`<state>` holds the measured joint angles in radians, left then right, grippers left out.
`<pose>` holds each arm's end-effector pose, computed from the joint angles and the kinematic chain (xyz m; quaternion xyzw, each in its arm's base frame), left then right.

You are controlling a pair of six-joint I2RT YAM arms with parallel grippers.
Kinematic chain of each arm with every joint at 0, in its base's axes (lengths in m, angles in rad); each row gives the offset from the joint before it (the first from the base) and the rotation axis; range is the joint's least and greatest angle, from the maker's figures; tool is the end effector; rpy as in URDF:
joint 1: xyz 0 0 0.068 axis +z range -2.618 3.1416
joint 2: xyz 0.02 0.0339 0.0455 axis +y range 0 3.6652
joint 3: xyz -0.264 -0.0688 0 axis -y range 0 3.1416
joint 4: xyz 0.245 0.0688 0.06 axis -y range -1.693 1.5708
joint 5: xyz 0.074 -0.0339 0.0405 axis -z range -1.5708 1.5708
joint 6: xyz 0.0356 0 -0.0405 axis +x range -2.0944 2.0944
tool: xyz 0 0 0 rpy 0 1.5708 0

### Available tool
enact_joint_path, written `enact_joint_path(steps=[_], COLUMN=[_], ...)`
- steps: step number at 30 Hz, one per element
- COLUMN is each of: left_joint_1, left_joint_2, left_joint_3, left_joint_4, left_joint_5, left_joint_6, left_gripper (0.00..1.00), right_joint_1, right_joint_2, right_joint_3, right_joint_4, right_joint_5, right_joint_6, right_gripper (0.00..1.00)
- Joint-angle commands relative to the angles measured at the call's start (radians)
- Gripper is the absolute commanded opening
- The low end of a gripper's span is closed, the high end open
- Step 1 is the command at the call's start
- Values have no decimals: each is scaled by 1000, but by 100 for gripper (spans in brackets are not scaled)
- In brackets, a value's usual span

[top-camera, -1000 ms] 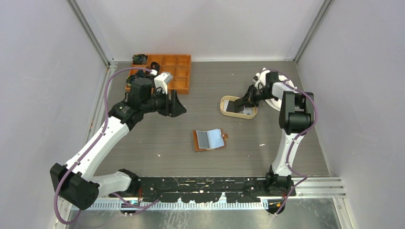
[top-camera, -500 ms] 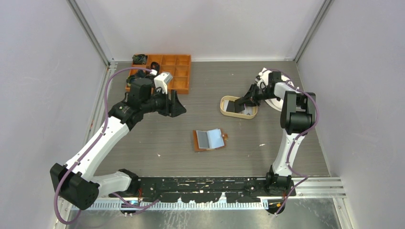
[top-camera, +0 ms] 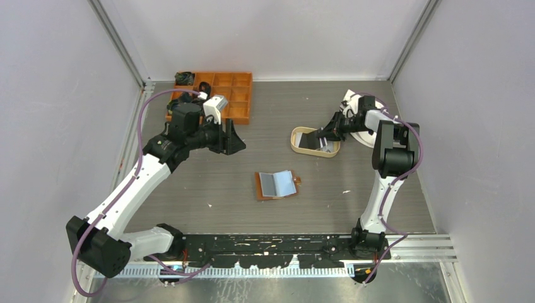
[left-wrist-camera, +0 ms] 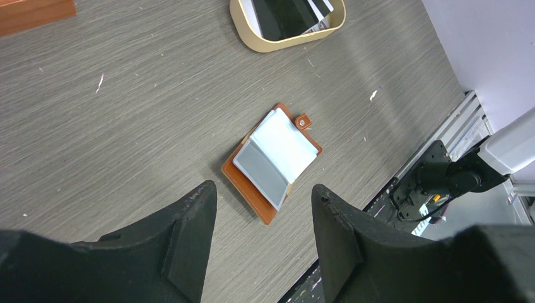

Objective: Put the credit cards into the card holder
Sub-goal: Pick up the credit card from the storage box.

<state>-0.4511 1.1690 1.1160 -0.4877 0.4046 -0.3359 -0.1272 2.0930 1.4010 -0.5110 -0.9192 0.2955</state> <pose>0.2244 -0.1243 0.3485 0.1479 0.8454 -0.3465 0.3786 0.4132 -0.0243 0.1430 0.1055 0.8785 0.4483 0.1267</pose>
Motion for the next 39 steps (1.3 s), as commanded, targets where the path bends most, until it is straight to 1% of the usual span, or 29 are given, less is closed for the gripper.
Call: enact_joint_path(steps=[1,11,20,22,27,34,38,39], left_joint_1=[5,5,5,4,7,35,59,61], left_joint_2=[-25,-29,-29,-28,-29,-29,-26,-25], left_joint_3=[5,5,5,5,5,-8,-29,-32], left_joint_4=[26,25,27,27,26,63,143,166], left_joint_5=[16,16,16,16,17,84,166,177], left_joint_6=[5,6,8,8,8,-17,-85,-135], left_gripper=[58,58,58,58,58,59,60,61], right_joint_1=[-11,-32,-41,-43,-53,-73,-76,-77], right_joint_2=[-35,-39,-44,-48,-65,-124,-170,-188], right_joint_3=[-1,-3,-3,-1,-3,-18,-28,-30], right_joint_4=[13,-12,-32,-39,-52,-52,-67,-72], right_joint_5=[-35,-32,-13,-5,9,1,-6,-9], right_joint_6=[10,-3,-19,-28,-43,-61,-91,-101], right_gripper=[20,20,17,15,6,2,1,1])
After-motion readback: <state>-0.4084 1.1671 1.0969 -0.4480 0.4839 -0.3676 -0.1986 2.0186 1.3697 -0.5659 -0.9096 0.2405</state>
